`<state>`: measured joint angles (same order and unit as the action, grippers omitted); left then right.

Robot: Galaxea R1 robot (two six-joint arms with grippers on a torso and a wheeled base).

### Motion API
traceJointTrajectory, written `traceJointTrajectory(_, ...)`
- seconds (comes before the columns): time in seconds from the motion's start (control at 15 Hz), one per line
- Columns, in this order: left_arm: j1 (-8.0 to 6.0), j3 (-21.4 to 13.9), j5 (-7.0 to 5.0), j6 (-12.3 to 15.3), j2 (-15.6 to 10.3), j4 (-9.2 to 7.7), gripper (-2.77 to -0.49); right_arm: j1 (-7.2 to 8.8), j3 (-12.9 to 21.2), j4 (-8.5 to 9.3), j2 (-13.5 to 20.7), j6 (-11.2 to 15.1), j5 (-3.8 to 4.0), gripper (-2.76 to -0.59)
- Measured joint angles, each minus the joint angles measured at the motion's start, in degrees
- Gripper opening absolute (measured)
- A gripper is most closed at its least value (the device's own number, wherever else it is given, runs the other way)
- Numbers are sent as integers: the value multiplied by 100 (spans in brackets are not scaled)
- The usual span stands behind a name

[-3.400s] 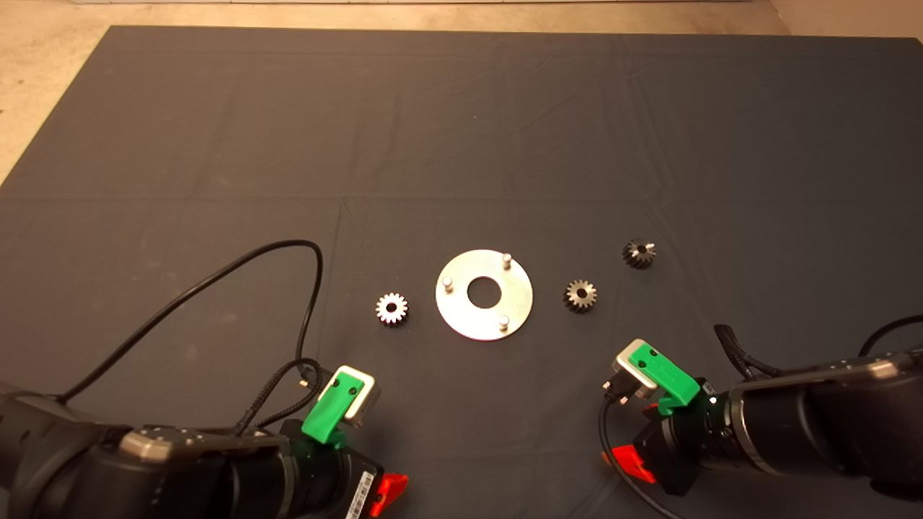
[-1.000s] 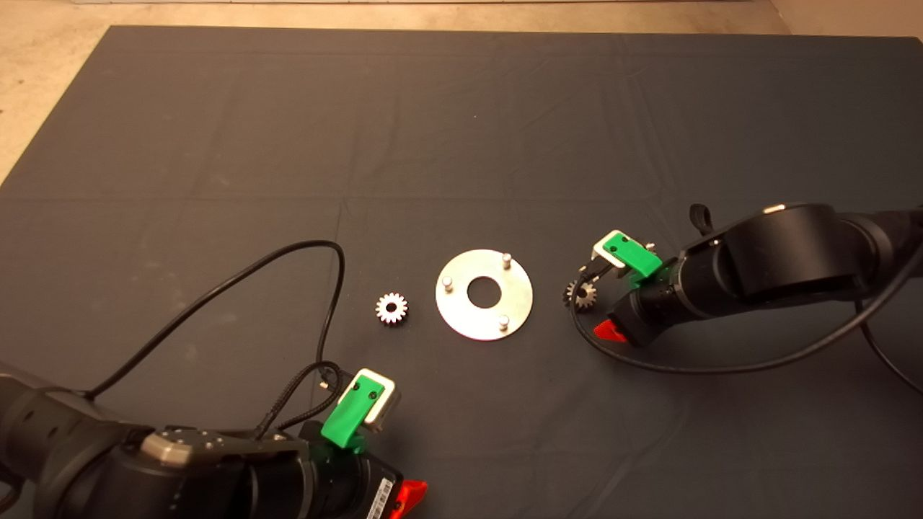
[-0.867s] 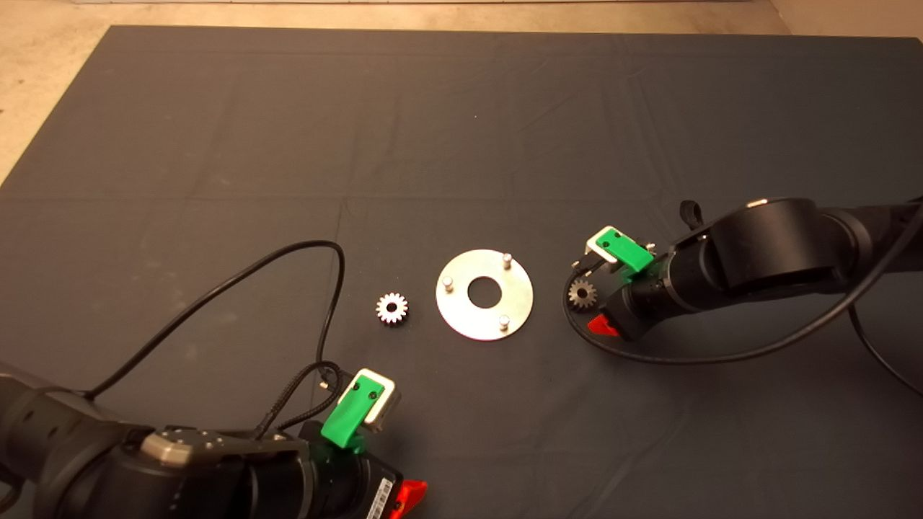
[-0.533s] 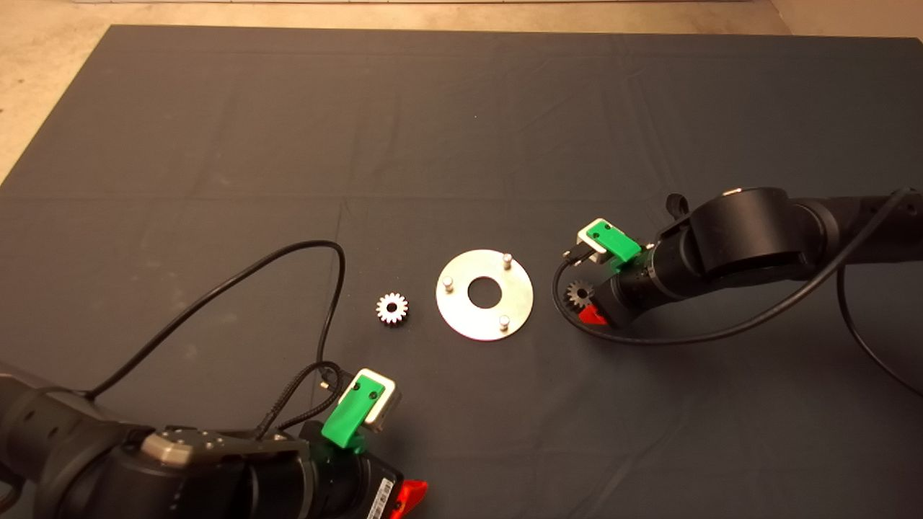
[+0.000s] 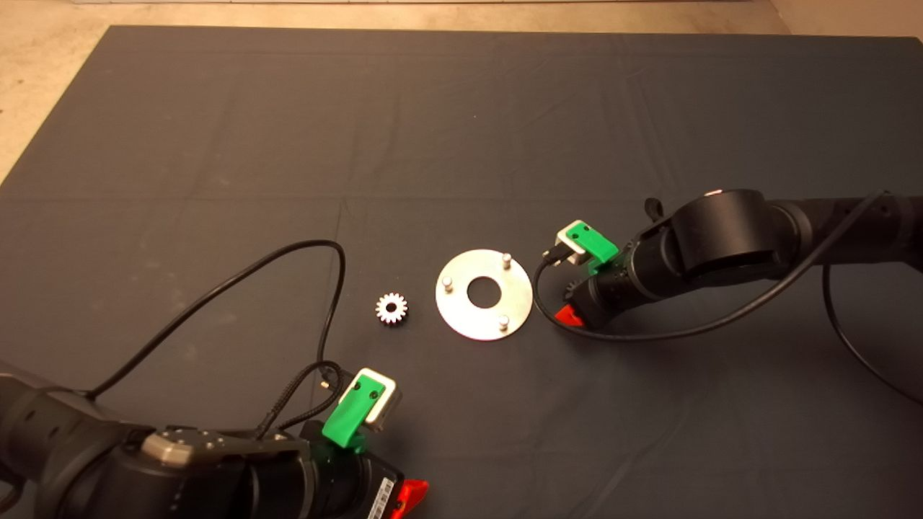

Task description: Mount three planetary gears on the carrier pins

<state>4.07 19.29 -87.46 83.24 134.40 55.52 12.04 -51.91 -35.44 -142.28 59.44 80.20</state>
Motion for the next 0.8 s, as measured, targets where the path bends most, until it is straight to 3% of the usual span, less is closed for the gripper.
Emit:
traceJointTrajectory(0.27, 0, 0, 0, 0, 2, 2, -89, 1, -66, 0, -52, -35, 12, -129)
traceJointTrajectory(0.4, 0, 0, 0, 0, 2, 5, -89, 1, -91, 0, -60, -210, 28, -129)
traceJointTrajectory(0.8, 0, 0, 0, 2, 0, 18, -89, 1, -176, 0, -60, -379, 37, -153)
